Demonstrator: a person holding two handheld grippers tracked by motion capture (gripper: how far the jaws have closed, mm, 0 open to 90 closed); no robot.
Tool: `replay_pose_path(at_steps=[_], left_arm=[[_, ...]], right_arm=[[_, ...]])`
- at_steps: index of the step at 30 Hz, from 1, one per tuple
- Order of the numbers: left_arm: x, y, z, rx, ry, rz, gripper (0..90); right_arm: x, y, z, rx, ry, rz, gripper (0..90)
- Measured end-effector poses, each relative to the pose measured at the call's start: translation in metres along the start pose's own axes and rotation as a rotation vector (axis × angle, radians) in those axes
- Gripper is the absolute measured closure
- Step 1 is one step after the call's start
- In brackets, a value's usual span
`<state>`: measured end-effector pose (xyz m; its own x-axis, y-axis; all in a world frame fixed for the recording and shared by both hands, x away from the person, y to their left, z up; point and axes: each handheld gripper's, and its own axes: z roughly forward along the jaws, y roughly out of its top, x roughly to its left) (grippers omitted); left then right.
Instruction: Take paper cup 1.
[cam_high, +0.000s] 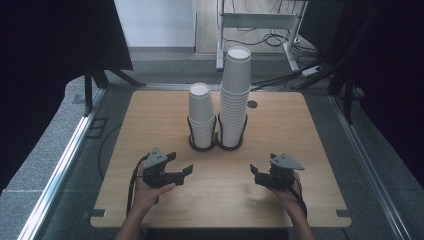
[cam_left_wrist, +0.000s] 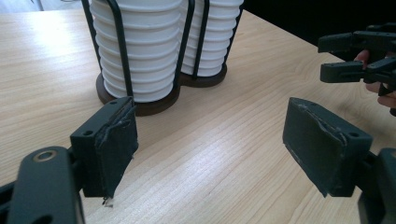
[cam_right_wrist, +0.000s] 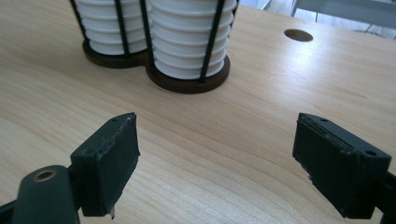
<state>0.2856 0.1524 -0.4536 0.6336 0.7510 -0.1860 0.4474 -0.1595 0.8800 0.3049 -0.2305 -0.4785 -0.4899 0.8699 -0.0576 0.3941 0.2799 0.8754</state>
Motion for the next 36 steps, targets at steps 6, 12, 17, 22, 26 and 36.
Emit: replay_pose_path(at_steps=[6,12,17,22,26,36], left_arm=[[0.0,0.001,0.006,-0.01,0.011,-0.004,18.0],[0.003,0.0,0.006,0.001,0.025,-0.003,17.4],[0.004,0.0,0.004,0.016,0.028,0.002,16.5],[0.001,0.006,0.0,0.014,0.007,0.027,15.0],[0.003,0.014,0.003,0.016,0.017,0.033,14.9],[0.01,0.039,0.008,-0.03,-0.013,0.008,15.1]], right_arm=[[0.003,0.001,-0.006,-0.001,0.029,-0.01,17.4],[0.006,0.005,-0.004,-0.024,0.042,0.006,17.0],[0.013,0.009,0.0,-0.03,0.08,-0.001,16.8],[0.022,0.015,0.006,-0.042,0.114,-0.015,16.6],[0.028,0.024,0.013,-0.056,0.144,-0.027,16.6],[0.053,0.063,0.047,-0.115,0.222,-0.006,16.9]])
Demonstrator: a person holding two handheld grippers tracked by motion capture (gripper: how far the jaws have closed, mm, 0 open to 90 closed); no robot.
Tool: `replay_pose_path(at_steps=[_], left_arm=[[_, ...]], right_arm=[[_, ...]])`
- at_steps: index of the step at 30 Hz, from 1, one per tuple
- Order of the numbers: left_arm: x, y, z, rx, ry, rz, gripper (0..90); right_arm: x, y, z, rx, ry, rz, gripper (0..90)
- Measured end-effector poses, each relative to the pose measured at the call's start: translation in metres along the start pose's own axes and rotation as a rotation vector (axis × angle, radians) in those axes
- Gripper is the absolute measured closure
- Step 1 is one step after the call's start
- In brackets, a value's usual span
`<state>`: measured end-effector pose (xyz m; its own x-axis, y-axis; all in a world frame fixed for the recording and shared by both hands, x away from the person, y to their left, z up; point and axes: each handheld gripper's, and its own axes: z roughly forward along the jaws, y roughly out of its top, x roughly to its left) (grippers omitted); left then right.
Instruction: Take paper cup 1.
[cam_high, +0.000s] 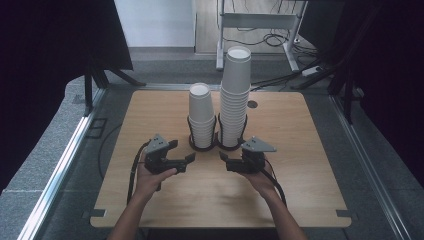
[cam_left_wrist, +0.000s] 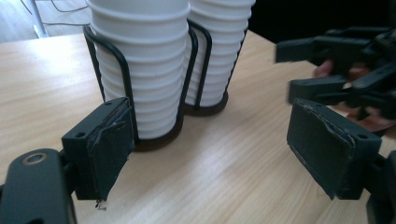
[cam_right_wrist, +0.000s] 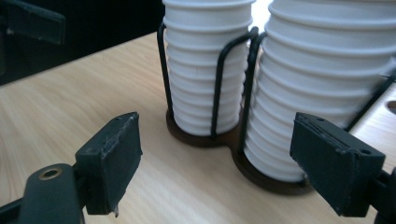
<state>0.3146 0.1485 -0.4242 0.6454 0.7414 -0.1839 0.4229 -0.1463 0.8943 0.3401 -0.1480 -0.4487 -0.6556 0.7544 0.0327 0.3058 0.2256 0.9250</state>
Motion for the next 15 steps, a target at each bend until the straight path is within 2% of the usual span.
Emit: replay_pose_path(at_steps=[3,4,6,11,13,15], left_arm=[[0.003,0.006,0.002,-0.004,-0.002,-0.004,15.1],[0.005,0.011,0.003,-0.003,-0.002,-0.007,15.1],[0.007,0.017,0.006,-0.004,0.006,-0.003,15.1],[0.013,0.033,0.016,-0.012,0.02,0.008,15.0],[0.015,0.035,0.018,-0.014,0.021,0.009,14.8],[0.019,0.042,0.023,-0.024,0.029,-0.003,14.6]], right_arm=[[0.0,0.005,0.009,0.0,0.001,0.01,16.9],[0.002,0.01,0.019,-0.002,-0.006,-0.003,16.9],[0.004,0.012,0.022,-0.002,-0.007,-0.006,16.9],[0.011,0.022,0.045,-0.013,-0.016,-0.045,16.8],[0.012,0.025,0.051,-0.013,-0.015,-0.045,16.8],[0.014,0.028,0.056,-0.016,-0.022,-0.052,16.8]])
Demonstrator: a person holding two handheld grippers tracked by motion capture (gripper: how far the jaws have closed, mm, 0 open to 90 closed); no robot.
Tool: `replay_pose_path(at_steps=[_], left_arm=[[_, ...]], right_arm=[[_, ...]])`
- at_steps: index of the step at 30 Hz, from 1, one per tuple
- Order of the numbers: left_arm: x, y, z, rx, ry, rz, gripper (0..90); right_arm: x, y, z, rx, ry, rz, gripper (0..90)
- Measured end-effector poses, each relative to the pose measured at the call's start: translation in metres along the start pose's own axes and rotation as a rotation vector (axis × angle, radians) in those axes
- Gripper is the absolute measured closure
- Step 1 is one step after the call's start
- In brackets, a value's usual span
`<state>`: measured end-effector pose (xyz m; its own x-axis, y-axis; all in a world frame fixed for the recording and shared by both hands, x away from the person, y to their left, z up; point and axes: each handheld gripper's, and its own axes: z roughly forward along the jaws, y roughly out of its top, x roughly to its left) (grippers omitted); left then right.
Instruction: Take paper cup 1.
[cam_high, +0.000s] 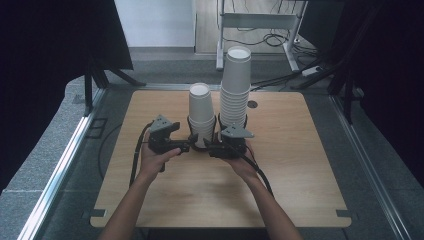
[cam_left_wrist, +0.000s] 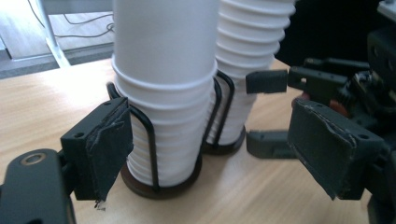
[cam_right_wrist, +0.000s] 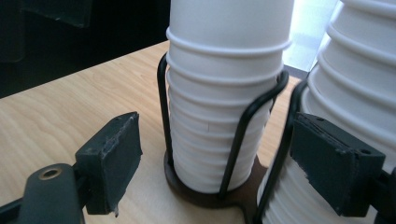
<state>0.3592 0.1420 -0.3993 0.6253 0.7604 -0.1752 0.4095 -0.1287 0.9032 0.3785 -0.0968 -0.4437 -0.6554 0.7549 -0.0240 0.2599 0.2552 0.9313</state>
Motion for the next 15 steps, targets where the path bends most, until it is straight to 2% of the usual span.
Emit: replay_pose_path(at_steps=[5,9,15], left_arm=[[0.005,0.012,0.003,-0.014,0.017,-0.008,14.1],[0.007,0.023,0.007,-0.023,0.026,0.002,13.2],[0.008,0.032,0.016,-0.023,0.017,0.014,12.6]], right_arm=[[0.001,0.004,0.007,-0.009,-0.006,0.008,16.8],[0.002,0.009,0.011,-0.014,-0.012,-0.003,16.8],[0.003,0.013,0.018,-0.019,-0.01,0.007,16.8]])
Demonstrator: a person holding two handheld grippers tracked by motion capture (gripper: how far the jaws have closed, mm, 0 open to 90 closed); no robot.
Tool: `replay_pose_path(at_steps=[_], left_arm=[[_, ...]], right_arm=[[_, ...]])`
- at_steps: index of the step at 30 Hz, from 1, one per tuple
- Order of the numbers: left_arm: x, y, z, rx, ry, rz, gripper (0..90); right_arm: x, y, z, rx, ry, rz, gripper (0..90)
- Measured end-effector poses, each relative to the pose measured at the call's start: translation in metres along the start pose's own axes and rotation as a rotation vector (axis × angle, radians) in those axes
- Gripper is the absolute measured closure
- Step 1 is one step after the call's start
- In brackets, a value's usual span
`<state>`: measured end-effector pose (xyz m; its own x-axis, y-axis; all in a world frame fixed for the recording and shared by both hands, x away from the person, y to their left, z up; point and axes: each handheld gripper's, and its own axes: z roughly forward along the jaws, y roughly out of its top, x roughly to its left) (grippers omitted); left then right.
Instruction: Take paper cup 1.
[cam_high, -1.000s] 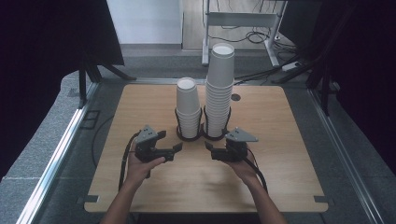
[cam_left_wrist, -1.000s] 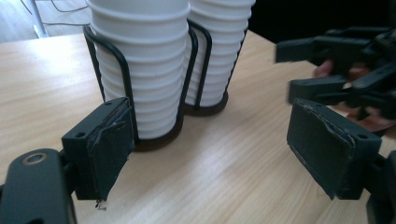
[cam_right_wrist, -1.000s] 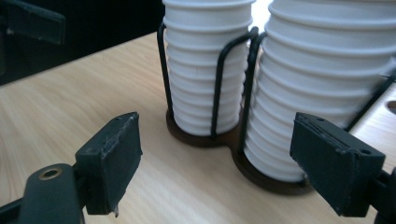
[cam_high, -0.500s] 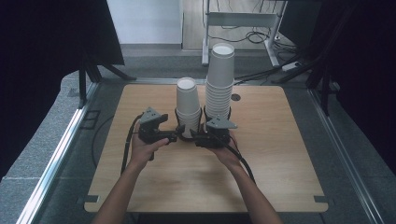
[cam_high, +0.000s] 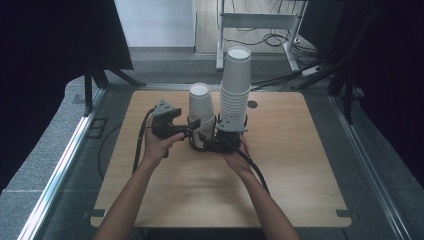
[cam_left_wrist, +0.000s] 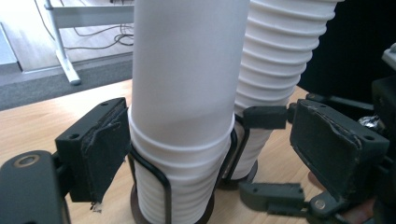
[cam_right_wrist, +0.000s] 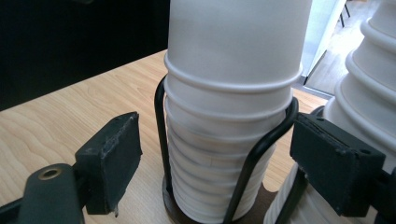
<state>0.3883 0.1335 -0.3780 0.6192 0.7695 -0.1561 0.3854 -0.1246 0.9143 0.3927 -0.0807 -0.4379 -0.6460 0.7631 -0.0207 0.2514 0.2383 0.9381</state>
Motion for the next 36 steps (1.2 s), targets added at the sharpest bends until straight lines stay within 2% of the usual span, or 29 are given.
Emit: replay_pose_path(at_steps=[1,4,5,8,9,14,16,19,26,29,36], left_arm=[[-0.001,0.001,0.004,0.007,0.008,0.02,12.2],[-0.002,0.003,0.008,0.019,0.014,0.03,11.4],[-0.001,0.003,0.011,0.022,0.018,0.029,11.2],[0.0,0.006,0.016,0.018,0.031,0.029,10.6],[0.001,0.007,0.017,0.018,0.034,0.026,7.4],[0.006,0.011,0.024,0.012,0.035,0.013,4.9],[0.008,0.012,0.027,0.008,0.037,0.018,4.0],[0.01,0.012,0.033,0.02,0.029,0.021,3.1],[0.014,0.008,0.047,0.02,0.05,0.016,3.4],[0.013,0.008,0.05,0.015,0.04,0.019,3.4],[0.012,0.011,0.057,0.03,0.035,0.035,2.8]], right_arm=[[0.0,0.0,0.002,0.0,0.004,0.009,16.8],[0.001,0.0,0.006,0.003,-0.001,0.012,16.9],[0.0,0.0,0.007,-0.001,-0.003,0.0,16.9],[0.0,0.001,0.011,-0.003,-0.005,0.007,16.5],[0.001,0.001,0.012,-0.002,-0.016,0.008,16.3],[0.001,0.004,0.014,-0.01,-0.031,0.019,16.3],[0.003,0.005,0.015,-0.002,-0.041,0.01,16.0],[0.003,0.007,0.016,0.002,-0.051,0.024,16.2],[0.007,0.005,0.018,-0.007,-0.078,0.001,16.3],[0.007,0.005,0.019,-0.013,-0.083,-0.011,17.3],[0.008,0.005,0.019,-0.017,-0.069,-0.015,20.7]])
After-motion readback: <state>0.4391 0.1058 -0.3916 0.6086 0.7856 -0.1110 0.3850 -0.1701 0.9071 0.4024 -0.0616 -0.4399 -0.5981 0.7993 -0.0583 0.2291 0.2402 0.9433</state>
